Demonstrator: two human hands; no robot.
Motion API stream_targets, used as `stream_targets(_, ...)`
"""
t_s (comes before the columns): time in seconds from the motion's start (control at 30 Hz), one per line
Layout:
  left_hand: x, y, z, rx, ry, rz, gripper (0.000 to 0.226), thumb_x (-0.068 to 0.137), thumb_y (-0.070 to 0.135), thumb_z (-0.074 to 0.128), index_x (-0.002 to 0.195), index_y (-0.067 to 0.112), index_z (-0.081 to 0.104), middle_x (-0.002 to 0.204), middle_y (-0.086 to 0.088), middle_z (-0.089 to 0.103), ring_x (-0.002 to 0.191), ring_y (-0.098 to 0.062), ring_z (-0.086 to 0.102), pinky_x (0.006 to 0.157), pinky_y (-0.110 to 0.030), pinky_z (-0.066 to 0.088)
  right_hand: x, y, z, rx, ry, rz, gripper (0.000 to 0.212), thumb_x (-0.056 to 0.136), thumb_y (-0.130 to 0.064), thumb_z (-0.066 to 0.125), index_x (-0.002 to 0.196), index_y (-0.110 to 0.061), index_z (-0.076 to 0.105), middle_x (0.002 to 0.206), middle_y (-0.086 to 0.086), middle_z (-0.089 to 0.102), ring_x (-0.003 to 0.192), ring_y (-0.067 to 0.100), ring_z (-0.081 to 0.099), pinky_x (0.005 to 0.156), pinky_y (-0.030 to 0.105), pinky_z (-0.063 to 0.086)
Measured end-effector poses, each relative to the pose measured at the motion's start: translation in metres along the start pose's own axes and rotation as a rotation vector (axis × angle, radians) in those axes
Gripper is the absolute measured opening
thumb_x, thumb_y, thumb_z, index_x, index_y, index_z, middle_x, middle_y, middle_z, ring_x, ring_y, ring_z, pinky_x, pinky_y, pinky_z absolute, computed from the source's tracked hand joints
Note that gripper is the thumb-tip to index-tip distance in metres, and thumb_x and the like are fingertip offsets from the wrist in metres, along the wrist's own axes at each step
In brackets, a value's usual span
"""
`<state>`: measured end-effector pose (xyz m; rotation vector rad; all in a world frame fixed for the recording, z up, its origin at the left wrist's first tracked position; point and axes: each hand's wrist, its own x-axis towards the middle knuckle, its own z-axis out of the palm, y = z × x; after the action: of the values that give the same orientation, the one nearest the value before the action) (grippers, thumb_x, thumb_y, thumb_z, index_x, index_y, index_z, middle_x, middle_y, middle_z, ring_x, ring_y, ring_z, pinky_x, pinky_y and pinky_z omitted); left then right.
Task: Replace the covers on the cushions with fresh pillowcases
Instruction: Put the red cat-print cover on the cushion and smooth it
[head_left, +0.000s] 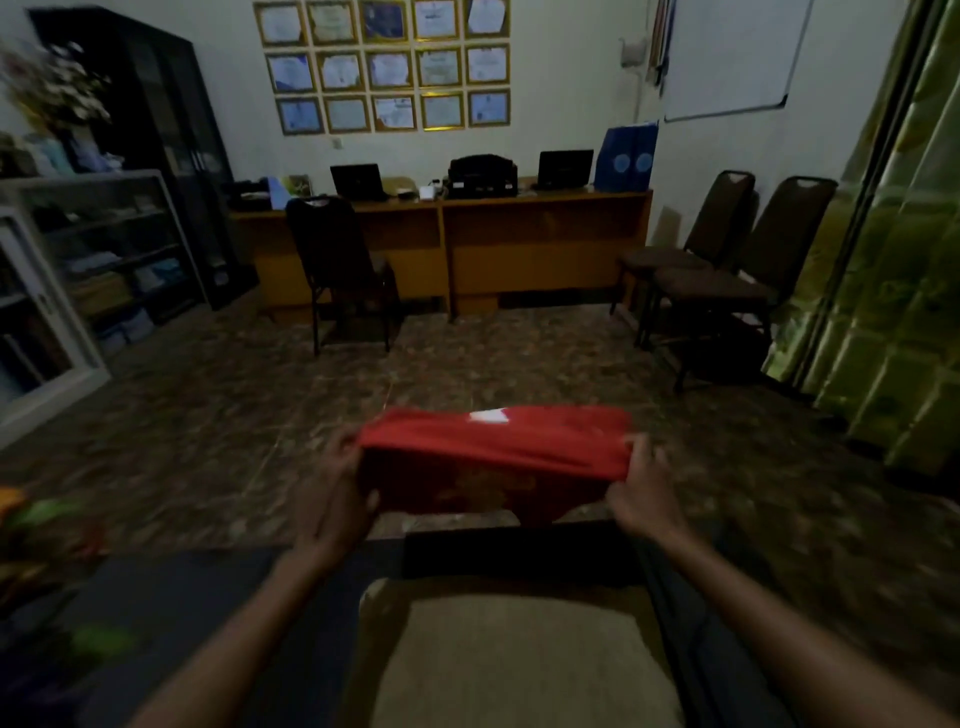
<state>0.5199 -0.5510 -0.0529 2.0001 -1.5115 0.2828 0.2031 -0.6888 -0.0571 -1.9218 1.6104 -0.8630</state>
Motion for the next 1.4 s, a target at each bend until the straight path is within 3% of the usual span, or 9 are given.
stream_targets(0.1, -0.080, -0.022, 0.050, -0.037, -0.211, -0.195, 0.049, 0.083, 0.034, 0.061, 0.129, 0.016, 0.061, 0.131, -0.010, 0.056, 0.101, -0.035, 0.065, 0.077, -0.041, 0.054, -0.044, 0.059, 0.044, 0.003, -0.215, 0.198, 0.053, 0.079, -0.015, 0.049, 0.133, -0.015, 0.045, 0.129, 0.022, 0.053, 0.118, 0.038, 0.055, 0.103, 0.042, 0.045)
stream_targets(0.2, -0.130, -0.017, 0.071, -0.117, -0.205, -0.391, 0.037, 0.093, 0.019, 0.061, 0.130, 0.018, 0.058, 0.133, 0.000, 0.051, 0.100, -0.023, 0.060, 0.079, -0.034, 0.048, -0.079, 0.079, 0.059, -0.152, -0.284, 0.247, 0.061, 0.087, -0.029, 0.043, 0.146, -0.028, 0.029, 0.136, 0.017, 0.049, 0.123, 0.036, 0.053, 0.104, 0.042, 0.044)
stream_targets(0.3, -0.145, -0.006, 0.071, -0.266, -0.164, -0.471, 0.034, 0.091, 0.008, 0.061, 0.125, 0.012, 0.060, 0.121, 0.001, 0.052, 0.101, -0.016, 0.054, 0.086, -0.030, 0.042, -0.091, 0.074, 0.054, -0.383, -0.298, 0.166, 0.064, 0.094, -0.025, 0.049, 0.152, -0.024, 0.022, 0.137, 0.014, 0.050, 0.126, 0.032, 0.053, 0.102, 0.038, 0.042)
stream_targets(0.47, -0.166, 0.017, 0.053, -0.300, -0.150, -0.434, 0.031, 0.085, -0.001, 0.062, 0.115, 0.005, 0.063, 0.113, -0.006, 0.054, 0.099, -0.019, 0.054, 0.086, -0.027, 0.039, -0.112, 0.084, 0.032, -0.546, -0.308, 0.065, 0.070, 0.094, -0.024, 0.054, 0.153, -0.011, 0.020, 0.131, 0.015, 0.058, 0.117, 0.033, 0.060, 0.093, 0.038, 0.047)
stream_targets(0.87, -0.253, 0.058, 0.021, -0.374, -0.109, -0.393, 0.036, 0.080, -0.007, 0.056, 0.112, 0.006, 0.063, 0.109, 0.001, 0.050, 0.096, -0.014, 0.051, 0.084, -0.025, 0.039, -0.202, 0.113, -0.018, -0.433, -0.293, 0.010, 0.063, 0.091, -0.016, 0.055, 0.147, -0.012, 0.027, 0.128, 0.022, 0.058, 0.111, 0.038, 0.061, 0.087, 0.039, 0.047)
stream_targets(1.07, -0.224, 0.038, 0.011, -0.330, -0.172, -0.389, 0.037, 0.082, -0.004, 0.052, 0.113, 0.015, 0.059, 0.110, 0.003, 0.046, 0.099, -0.017, 0.053, 0.085, -0.034, 0.050, -0.166, 0.085, -0.030, -0.505, -0.382, -0.014, 0.047, 0.092, -0.017, 0.051, 0.137, -0.016, 0.035, 0.126, 0.017, 0.060, 0.111, 0.034, 0.062, 0.089, 0.038, 0.049)
stream_targets(1.23, -0.158, -0.007, 0.009, -0.151, -0.178, -0.214, 0.047, 0.082, 0.012, 0.068, 0.126, 0.020, 0.058, 0.115, 0.002, 0.047, 0.095, -0.026, 0.060, 0.076, -0.042, 0.052, -0.110, 0.047, -0.018, -0.372, -0.299, 0.032, 0.034, 0.089, -0.018, 0.054, 0.122, -0.020, 0.044, 0.117, 0.019, 0.062, 0.107, 0.037, 0.062, 0.089, 0.041, 0.052)
stream_targets(1.3, -0.134, -0.023, 0.011, -0.028, -0.183, -0.151, 0.048, 0.087, 0.019, 0.065, 0.133, 0.022, 0.052, 0.132, -0.003, 0.045, 0.097, -0.037, 0.062, 0.075, -0.046, 0.052, -0.083, 0.034, -0.002, -0.185, -0.272, 0.105, 0.032, 0.088, -0.011, 0.053, 0.120, -0.015, 0.050, 0.106, 0.019, 0.066, 0.090, 0.034, 0.071, 0.072, 0.039, 0.059)
stream_targets(1.4, -0.116, -0.041, 0.022, 0.183, -0.176, -0.057, 0.041, 0.089, 0.019, 0.061, 0.128, 0.019, 0.048, 0.143, -0.010, 0.041, 0.084, -0.045, 0.065, 0.061, -0.041, 0.044, -0.052, 0.023, 0.031, 0.222, -0.349, 0.326, 0.036, 0.093, 0.008, 0.040, 0.124, -0.004, 0.055, 0.094, 0.020, 0.069, 0.057, 0.027, 0.072, 0.040, 0.028, 0.052)
